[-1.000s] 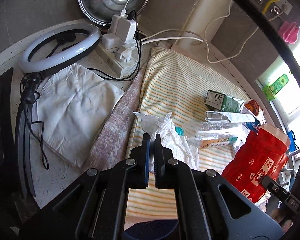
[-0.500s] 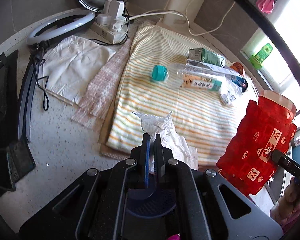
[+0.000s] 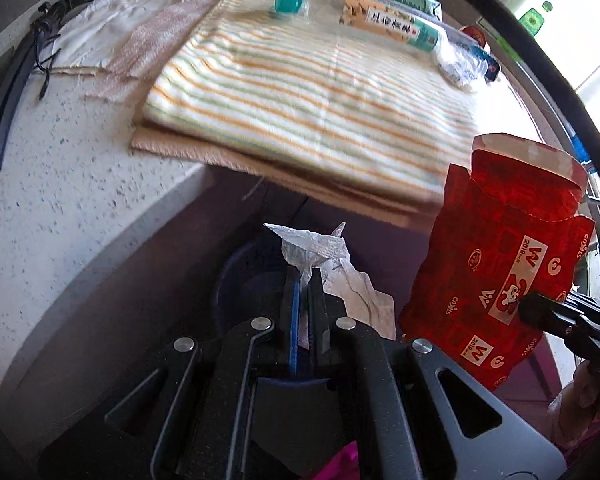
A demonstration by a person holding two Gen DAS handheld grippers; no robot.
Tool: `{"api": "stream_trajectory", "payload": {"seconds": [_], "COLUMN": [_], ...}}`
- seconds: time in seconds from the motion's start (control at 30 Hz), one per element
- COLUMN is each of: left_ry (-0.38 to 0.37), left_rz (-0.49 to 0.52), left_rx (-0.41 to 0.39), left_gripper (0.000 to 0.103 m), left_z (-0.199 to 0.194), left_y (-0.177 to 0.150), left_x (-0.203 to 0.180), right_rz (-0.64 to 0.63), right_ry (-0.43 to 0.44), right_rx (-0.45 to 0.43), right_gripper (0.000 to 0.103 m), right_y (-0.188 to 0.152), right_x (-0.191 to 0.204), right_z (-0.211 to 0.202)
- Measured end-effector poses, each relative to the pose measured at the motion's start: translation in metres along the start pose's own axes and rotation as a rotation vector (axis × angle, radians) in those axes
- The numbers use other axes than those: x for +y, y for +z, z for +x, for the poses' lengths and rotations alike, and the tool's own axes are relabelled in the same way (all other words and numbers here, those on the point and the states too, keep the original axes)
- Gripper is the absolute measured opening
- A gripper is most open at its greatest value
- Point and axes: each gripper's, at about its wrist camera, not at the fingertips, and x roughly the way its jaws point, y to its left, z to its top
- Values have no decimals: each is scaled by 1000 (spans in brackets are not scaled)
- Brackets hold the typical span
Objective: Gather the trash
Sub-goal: 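Lift the red bag and white wrapper and carry both over the blue wastebasket, then open the left tool over the basket while the right tool drops the red bag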
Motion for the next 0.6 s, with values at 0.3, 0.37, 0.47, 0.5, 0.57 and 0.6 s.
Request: {"api": "stream_trajectory", "payload": {"seconds": [0.3,0.37,0.47,0.5,0.57,0.6], "left_ry": [69,84,90,92,93,97], "left_rz": [40,44,37,34,30,32], "left_rx": [109,121,140,145,154,158], "left_gripper": [1,1,1,1,1,1], "left_z": [56,65,76,79,85,88], "left_y": [-27,-30,-35,-36,-36,-33], "left_x": [-3,-3,-1,-1,0,-1], "right_rz": [-26,-39,-67,-71,-82,-88], "right_ry": [-61,-72,-89,-91,-99,-106], "right_rx": [103,119,139,145,157,161], "right_gripper": [6,6,6,6,6,6], "right_y": [-25,-26,-30,-31,-33,-34], "right_x": [-9,-9,-8,-8,-9,-9], "right_z": [38,46,60,64,70,72]}}
